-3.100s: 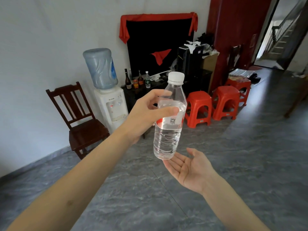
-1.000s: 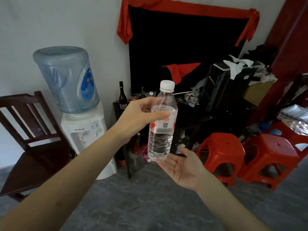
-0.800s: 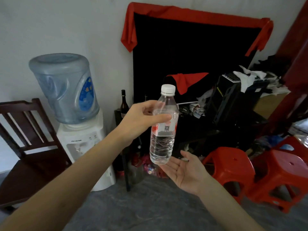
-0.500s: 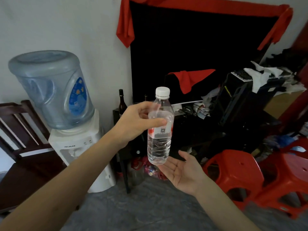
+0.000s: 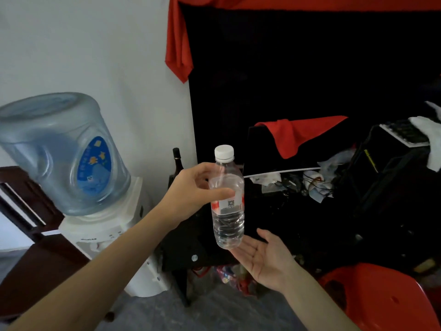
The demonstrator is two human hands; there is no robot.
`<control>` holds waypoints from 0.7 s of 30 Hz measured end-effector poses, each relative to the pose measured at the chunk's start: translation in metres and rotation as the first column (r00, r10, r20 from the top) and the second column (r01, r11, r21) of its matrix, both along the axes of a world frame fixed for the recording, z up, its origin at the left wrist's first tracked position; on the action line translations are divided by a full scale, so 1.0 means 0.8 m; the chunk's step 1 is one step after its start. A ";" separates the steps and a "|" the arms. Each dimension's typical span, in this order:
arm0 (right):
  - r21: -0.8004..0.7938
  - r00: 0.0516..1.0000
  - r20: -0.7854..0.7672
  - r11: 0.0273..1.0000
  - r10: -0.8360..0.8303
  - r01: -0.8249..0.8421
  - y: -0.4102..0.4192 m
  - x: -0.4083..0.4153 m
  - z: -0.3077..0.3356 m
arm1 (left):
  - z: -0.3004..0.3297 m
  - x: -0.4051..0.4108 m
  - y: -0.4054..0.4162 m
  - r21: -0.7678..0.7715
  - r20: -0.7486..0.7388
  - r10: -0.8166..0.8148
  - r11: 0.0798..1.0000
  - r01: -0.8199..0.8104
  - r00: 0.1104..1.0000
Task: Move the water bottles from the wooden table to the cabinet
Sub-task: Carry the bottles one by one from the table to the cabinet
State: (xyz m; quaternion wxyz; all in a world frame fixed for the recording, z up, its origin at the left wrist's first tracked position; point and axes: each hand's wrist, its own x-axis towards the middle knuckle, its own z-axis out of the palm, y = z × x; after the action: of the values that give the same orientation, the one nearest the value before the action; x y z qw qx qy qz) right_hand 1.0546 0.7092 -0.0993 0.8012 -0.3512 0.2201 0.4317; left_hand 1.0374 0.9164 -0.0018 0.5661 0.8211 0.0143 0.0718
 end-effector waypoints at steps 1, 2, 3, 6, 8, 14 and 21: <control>-0.001 1.000 -0.005 1.000 0.009 -0.009 -0.003 0.018 0.000 | 0.000 0.016 -0.001 0.010 -0.008 0.013 1.000 -0.012 1.000; -0.002 1.000 -0.011 1.000 0.019 -0.019 -0.006 0.035 -0.001 | -0.001 0.030 -0.002 0.019 -0.015 0.026 0.999 -0.026 1.000; 0.000 0.999 -0.015 0.999 0.035 -0.035 -0.009 0.052 -0.003 | -0.002 0.043 -0.003 0.024 -0.019 0.037 0.999 -0.036 0.999; 0.006 0.996 -0.030 0.997 0.082 -0.082 -0.010 0.095 -0.011 | -0.009 0.072 -0.006 0.051 -0.021 0.062 0.997 -0.061 0.998; -0.005 0.992 -0.067 0.995 0.104 -0.104 -0.004 0.117 -0.017 | -0.016 0.086 -0.003 0.088 -0.036 0.079 0.993 -0.075 0.996; -0.012 0.970 -0.125 0.978 0.206 -0.209 0.032 0.160 -0.046 | -0.034 0.113 0.023 0.158 -0.084 0.151 0.978 -0.136 0.985; 0.012 0.948 -0.168 0.962 0.272 -0.273 0.102 0.205 -0.071 | -0.060 0.141 0.085 0.158 -0.116 0.192 0.972 -0.172 0.975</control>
State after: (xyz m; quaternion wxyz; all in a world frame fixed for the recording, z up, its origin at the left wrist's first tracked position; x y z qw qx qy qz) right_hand 1.2185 0.7908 -0.1559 0.7105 -0.3450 0.2386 0.5650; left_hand 1.1504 0.9845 -0.0498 0.4928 0.8587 0.1213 0.0706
